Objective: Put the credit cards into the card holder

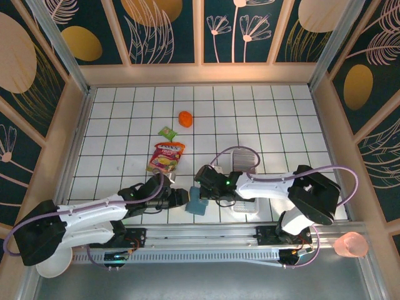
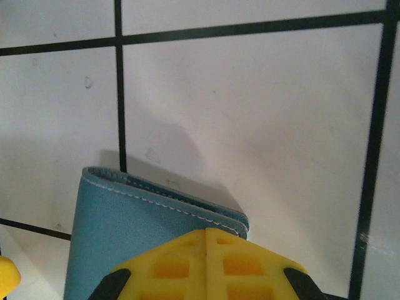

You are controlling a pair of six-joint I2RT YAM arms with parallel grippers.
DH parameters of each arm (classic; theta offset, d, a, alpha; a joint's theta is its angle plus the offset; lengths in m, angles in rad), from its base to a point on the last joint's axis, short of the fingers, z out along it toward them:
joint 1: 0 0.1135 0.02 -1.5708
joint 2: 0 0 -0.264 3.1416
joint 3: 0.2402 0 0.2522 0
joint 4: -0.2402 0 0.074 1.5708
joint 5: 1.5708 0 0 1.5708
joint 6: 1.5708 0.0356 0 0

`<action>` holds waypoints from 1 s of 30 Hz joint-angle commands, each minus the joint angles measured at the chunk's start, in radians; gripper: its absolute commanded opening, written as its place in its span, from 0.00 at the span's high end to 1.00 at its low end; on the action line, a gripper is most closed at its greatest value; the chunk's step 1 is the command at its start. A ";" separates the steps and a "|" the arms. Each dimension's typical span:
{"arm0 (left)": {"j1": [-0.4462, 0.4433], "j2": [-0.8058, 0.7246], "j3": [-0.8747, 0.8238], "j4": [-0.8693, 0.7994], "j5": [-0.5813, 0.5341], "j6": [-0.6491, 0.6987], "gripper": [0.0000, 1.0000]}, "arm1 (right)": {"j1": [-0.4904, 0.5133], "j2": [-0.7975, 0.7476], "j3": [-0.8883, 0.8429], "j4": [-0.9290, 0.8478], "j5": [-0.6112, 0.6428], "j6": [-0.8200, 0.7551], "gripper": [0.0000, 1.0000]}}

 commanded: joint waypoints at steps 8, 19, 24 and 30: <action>-0.061 0.098 0.023 0.075 -0.003 -0.054 0.53 | 0.011 -0.047 -0.098 0.054 0.020 0.042 1.00; -0.096 0.160 0.056 0.155 0.014 -0.087 0.60 | 0.012 -0.081 -0.147 0.087 0.023 0.053 1.00; -0.108 0.199 0.077 0.183 0.023 -0.091 0.61 | 0.012 -0.091 -0.164 0.098 0.025 0.064 1.00; -0.111 0.219 0.093 0.219 0.008 -0.095 0.66 | 0.013 -0.098 -0.181 0.120 0.022 0.080 1.00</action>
